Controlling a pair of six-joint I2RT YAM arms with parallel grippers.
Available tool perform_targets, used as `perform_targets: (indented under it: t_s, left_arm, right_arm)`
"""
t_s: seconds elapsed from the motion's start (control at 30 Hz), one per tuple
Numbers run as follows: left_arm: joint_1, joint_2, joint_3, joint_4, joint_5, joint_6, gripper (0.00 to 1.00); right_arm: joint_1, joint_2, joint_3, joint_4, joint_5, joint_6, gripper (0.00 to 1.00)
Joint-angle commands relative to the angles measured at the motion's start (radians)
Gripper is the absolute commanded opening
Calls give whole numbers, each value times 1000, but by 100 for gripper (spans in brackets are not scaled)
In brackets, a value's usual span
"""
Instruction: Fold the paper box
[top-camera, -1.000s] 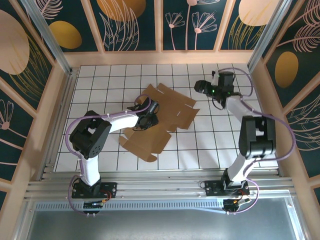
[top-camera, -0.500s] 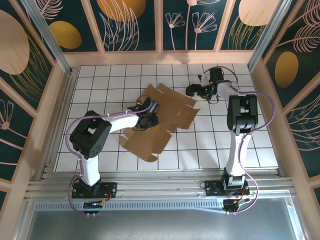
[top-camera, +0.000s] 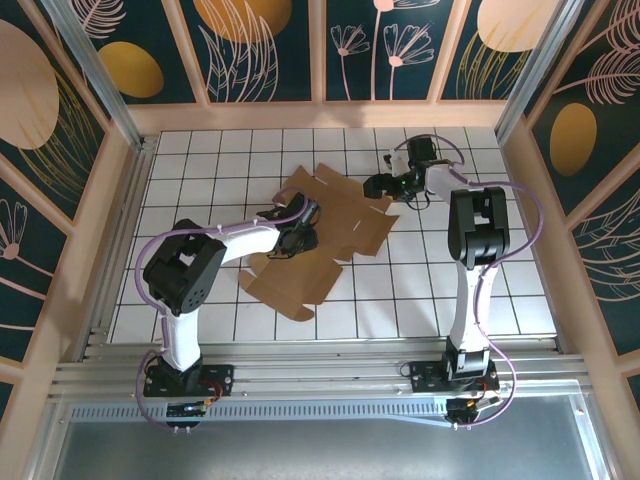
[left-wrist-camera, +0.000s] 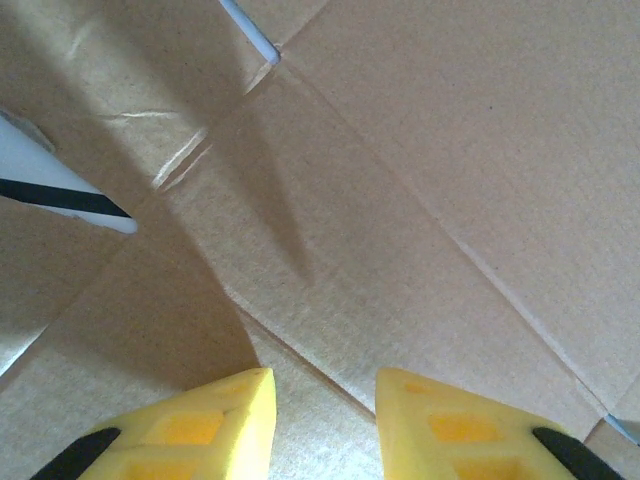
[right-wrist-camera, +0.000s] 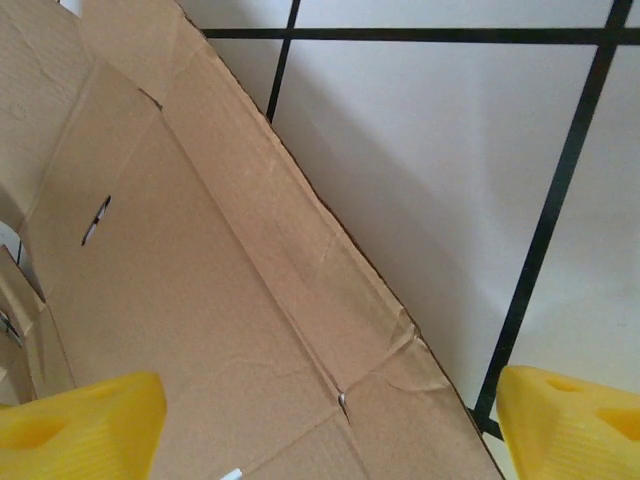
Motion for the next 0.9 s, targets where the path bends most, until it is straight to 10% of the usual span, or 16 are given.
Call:
perform_targets:
  t_s: [0.0, 0.47, 0.87]
  left_arm:
    - [0, 44, 29, -24, -16, 27, 32]
    - [0, 46, 84, -63, -53, 53, 35]
    - [0, -162, 67, -105, -62, 72, 47]
  right_arm:
    - [19, 3, 7, -47, -51, -3, 81]
    - [40, -169, -115, 47, 129, 47, 8]
    - [89, -363, -250, 181, 328, 93, 0]
